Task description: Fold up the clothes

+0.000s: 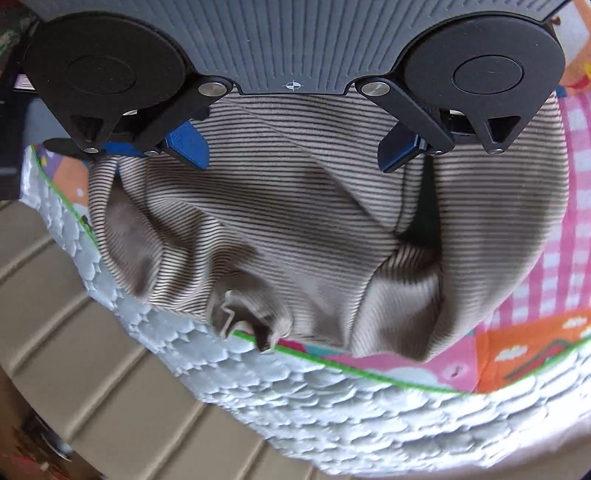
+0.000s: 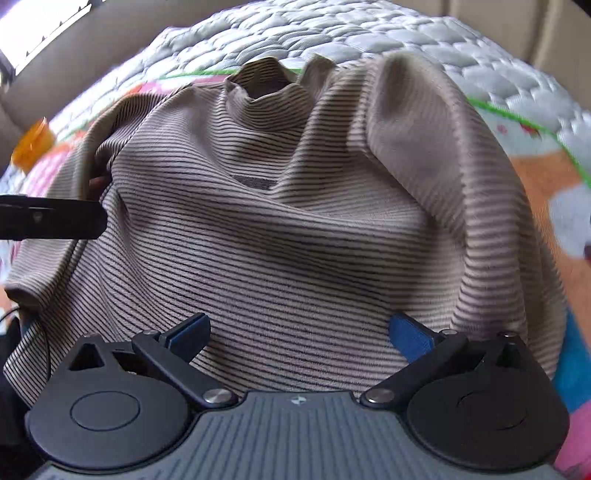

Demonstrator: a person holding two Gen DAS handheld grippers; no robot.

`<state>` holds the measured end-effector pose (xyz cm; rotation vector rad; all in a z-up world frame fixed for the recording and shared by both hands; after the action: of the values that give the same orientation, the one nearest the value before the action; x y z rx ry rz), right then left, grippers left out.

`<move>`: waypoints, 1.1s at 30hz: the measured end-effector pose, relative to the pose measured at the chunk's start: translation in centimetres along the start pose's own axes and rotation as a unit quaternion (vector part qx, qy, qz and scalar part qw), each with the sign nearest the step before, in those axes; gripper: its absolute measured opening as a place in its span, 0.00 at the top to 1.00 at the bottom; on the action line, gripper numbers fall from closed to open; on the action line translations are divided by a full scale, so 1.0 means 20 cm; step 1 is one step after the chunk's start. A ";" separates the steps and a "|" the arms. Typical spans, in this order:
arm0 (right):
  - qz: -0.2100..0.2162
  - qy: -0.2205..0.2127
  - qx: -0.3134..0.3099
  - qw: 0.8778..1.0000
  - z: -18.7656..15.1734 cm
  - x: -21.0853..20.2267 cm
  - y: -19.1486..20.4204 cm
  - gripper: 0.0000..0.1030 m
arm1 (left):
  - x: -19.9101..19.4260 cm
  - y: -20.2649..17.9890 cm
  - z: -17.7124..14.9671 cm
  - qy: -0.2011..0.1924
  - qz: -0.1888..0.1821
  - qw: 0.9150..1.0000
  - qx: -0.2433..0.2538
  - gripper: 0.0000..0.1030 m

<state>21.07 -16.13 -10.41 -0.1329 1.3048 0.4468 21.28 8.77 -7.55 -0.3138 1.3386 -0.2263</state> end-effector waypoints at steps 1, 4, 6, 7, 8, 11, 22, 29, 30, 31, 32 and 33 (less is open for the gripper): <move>-0.016 -0.032 -0.031 0.999 0.02 -0.05 0.04 0.05 | 0.02 0.02 0.00 0.013 -0.005 1.000 -0.010 0.02; -0.084 -0.142 -0.125 0.978 0.14 -0.15 0.14 0.13 | 0.07 0.09 0.00 0.042 -0.031 0.997 -0.049 0.01; -0.067 -0.154 -0.122 0.978 0.29 -0.14 0.11 0.32 | 0.07 0.12 0.00 0.050 -0.039 0.996 -0.061 0.01; -0.049 -0.150 -0.111 0.981 0.36 -0.13 0.09 0.44 | 0.06 0.12 -0.01 0.049 -0.037 0.996 -0.057 0.01; -0.030 -0.147 -0.099 0.984 0.44 -0.11 0.07 0.44 | 0.05 0.11 -0.01 0.050 -0.033 0.997 -0.047 0.01; -0.001 -0.112 -0.092 0.989 0.62 0.04 0.06 0.44 | 0.03 0.13 -0.01 0.055 -0.029 0.998 -0.029 0.01; -0.205 -0.137 -0.095 0.964 1.07 0.26 -0.02 0.99 | 0.03 0.24 0.02 0.074 -0.070 0.994 -0.047 0.01; -0.004 -0.117 -0.081 0.990 0.90 0.08 -0.05 0.69 | -0.06 0.25 -0.01 0.046 -0.082 0.994 -0.053 0.01; 0.001 -0.104 -0.090 0.990 0.85 0.09 -0.02 0.57 | -0.09 0.23 -0.02 0.024 -0.078 0.996 -0.037 0.01; 0.005 -0.091 -0.093 0.992 0.82 0.11 0.00 0.56 | -0.13 0.20 -0.02 0.001 -0.074 0.997 -0.020 0.01; 0.010 -0.076 -0.092 0.993 0.79 0.14 0.02 0.56 | -0.15 0.19 -0.01 -0.013 -0.078 0.997 -0.011 0.01; 0.011 -0.067 -0.091 0.994 0.77 0.18 0.03 0.56 | -0.16 0.19 0.00 -0.026 -0.082 0.996 -0.001 0.01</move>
<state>35.33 -9.42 -9.53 -0.2374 1.1344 0.5852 20.41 13.35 -5.86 -0.4300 1.2633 -0.3513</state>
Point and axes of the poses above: each gripper's, at about its wrist camera, not at the fingertips, and x roughly the way its jaws point, y to its left, z to its top, the point moved 1 cm from there along x, roughly the way its jaws point, and after that the axes turned 15 degrees about y, right-handed, at the moved point
